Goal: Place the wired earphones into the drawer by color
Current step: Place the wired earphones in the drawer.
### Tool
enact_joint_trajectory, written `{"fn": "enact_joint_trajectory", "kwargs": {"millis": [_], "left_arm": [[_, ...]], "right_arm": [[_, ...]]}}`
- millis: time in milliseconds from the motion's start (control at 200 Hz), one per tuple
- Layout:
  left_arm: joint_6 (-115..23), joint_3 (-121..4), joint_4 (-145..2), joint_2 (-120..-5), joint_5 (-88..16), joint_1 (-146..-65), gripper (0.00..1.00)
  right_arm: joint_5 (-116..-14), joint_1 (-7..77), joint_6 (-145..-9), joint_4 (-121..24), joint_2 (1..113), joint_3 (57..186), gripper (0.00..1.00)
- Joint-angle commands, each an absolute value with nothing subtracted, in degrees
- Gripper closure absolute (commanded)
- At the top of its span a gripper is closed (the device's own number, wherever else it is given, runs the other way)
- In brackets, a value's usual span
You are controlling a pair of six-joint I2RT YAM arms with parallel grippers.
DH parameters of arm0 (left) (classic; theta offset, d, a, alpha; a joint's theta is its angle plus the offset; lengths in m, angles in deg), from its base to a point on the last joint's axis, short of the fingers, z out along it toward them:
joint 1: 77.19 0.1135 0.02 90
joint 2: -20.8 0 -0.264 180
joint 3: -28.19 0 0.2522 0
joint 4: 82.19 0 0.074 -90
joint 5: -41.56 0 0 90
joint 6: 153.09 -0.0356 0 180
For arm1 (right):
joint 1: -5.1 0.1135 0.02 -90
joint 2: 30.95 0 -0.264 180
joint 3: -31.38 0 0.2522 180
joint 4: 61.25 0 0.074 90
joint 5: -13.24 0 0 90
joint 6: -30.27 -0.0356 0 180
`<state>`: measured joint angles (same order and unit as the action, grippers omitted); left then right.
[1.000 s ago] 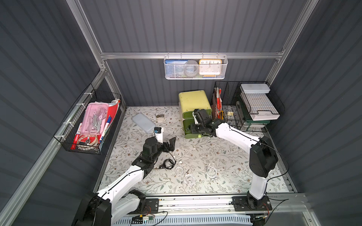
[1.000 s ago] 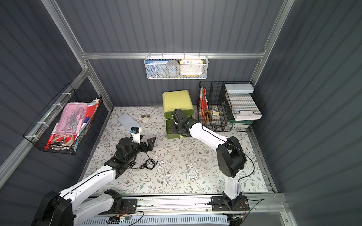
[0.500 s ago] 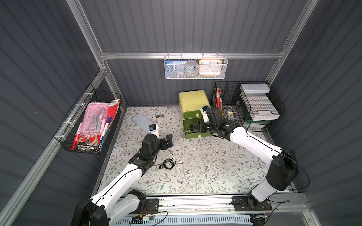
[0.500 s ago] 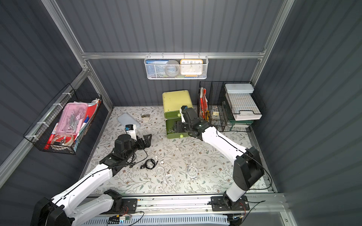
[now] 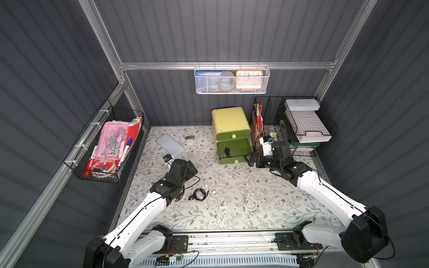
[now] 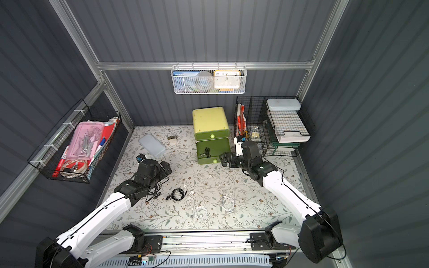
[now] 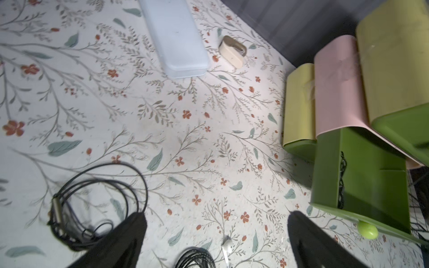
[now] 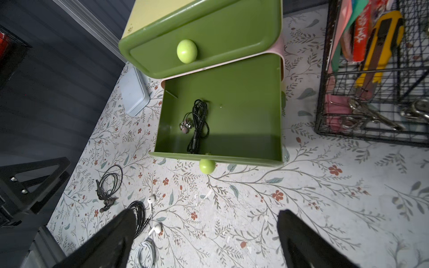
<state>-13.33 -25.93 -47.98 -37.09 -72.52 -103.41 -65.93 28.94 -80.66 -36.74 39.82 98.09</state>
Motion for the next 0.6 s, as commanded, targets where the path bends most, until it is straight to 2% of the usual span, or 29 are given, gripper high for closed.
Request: {"fn": "enact_joint_trajectory", "kwargs": {"millis": [0,245,390,595], "left_arm": [[-5.19,-25.83,-42.55,-36.04,-75.75,-103.38,0.01],[-2.69,-26.01,-35.41,-36.80,-81.79,-103.08,0.01],[-3.71,-25.70,-35.14,-38.69,-81.20,-101.20,0.01],[-9.73,-24.71,-39.25,-42.51,-74.99,-94.16,0.01]], "right_arm": [[-67.87,28.61,-79.97,-37.48,37.22,97.75,0.01],[-67.65,28.63,-80.55,-39.04,34.28,95.07,0.01],[-67.88,28.63,-81.15,-40.14,33.23,93.47,0.01],[-68.52,28.71,-81.25,-40.82,31.53,92.04,0.01]]}}
